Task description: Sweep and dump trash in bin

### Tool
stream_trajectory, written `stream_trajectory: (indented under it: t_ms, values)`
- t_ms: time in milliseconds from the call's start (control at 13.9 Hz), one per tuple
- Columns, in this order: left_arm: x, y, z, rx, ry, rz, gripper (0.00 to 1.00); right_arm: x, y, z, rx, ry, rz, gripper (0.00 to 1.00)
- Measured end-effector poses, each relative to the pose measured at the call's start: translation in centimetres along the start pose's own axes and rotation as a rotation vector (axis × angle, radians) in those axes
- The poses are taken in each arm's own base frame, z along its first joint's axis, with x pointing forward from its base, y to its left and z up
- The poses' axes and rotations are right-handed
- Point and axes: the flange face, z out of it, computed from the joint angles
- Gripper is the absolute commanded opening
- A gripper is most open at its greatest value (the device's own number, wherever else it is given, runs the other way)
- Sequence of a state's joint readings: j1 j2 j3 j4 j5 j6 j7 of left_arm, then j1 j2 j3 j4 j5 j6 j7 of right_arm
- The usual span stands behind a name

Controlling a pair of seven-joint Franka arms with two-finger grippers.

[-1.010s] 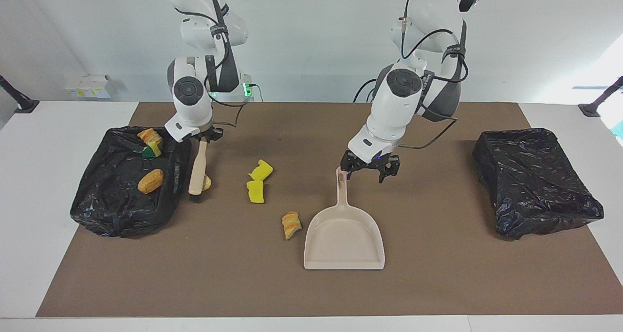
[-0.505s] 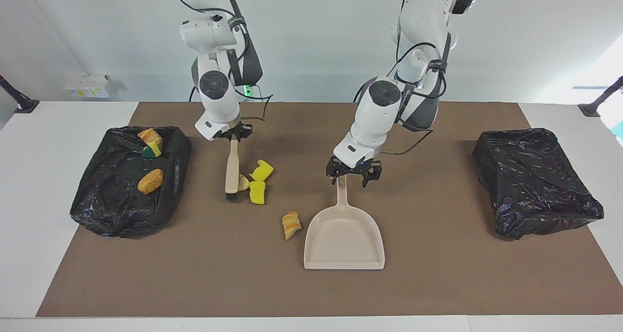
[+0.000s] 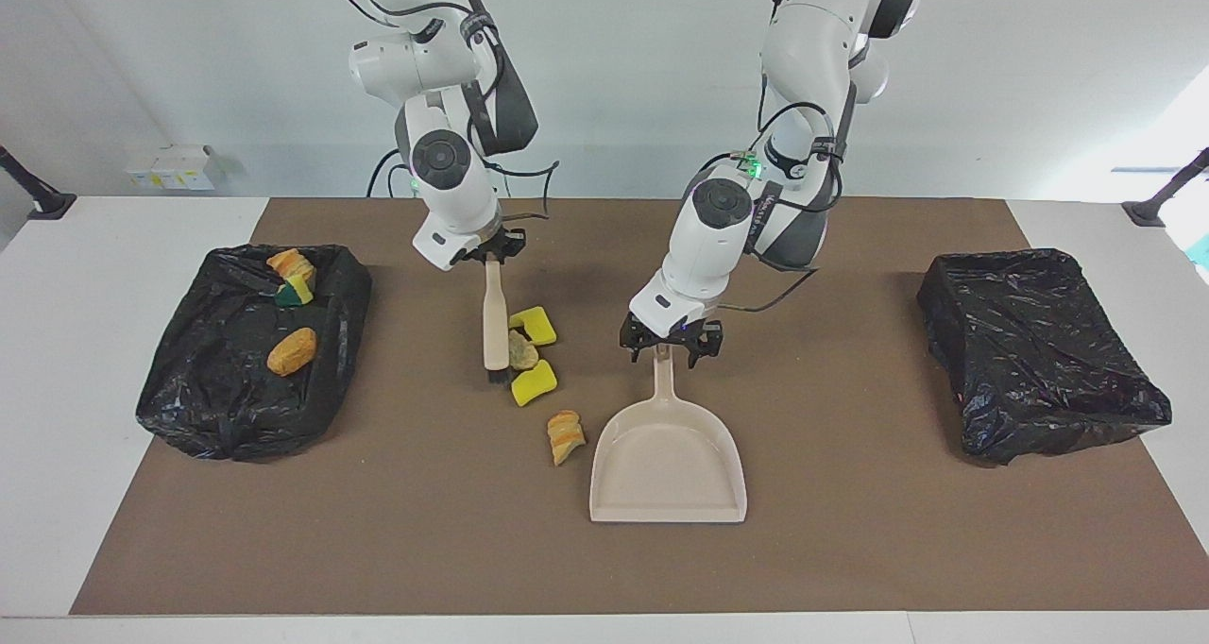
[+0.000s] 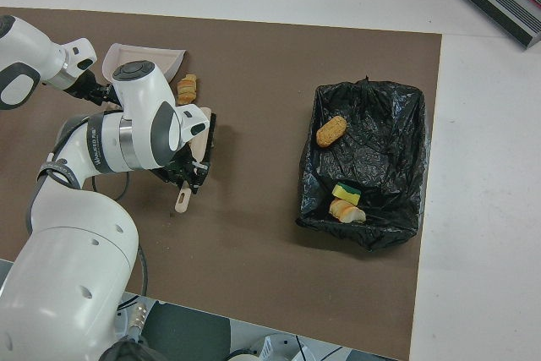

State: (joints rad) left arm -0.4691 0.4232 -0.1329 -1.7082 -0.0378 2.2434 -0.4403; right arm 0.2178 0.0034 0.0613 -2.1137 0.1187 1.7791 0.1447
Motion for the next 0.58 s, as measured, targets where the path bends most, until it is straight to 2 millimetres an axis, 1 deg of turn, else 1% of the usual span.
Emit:
stream_trajectory:
  t_ms: [72,144,216,289,433,577]
  values:
    - [-0.1,0.2,0.1,0.000,-0.002,0.004,0.44,0.3,1.8,-1.2,0.008,0.002,-0.014,0.00]
    - [-0.2,0.4,0.1,0.000,-0.003,0.007,0.32,0.5,3.3,-2.0,0.002,0.007,-0.032,0.00]
    - [-0.3,0.5,0.1,0.001,-0.003,0.009,0.11,0.7,4.3,-2.5,-0.020,0.016,-0.050,0.00]
    - [-0.3,0.4,0.1,0.003,-0.004,0.009,0.00,0.9,4.6,-2.9,-0.041,0.025,-0.060,0.00]
    - [-0.2,0.1,0.2,0.012,-0.014,0.019,0.00,1.6,3.7,-3.7,-0.048,0.048,-0.078,0.00]
    - [0.0,-0.6,0.0,0.021,-0.021,0.088,0.00,3.1,2.2,-4.7,-0.040,0.084,-0.100,0.00]
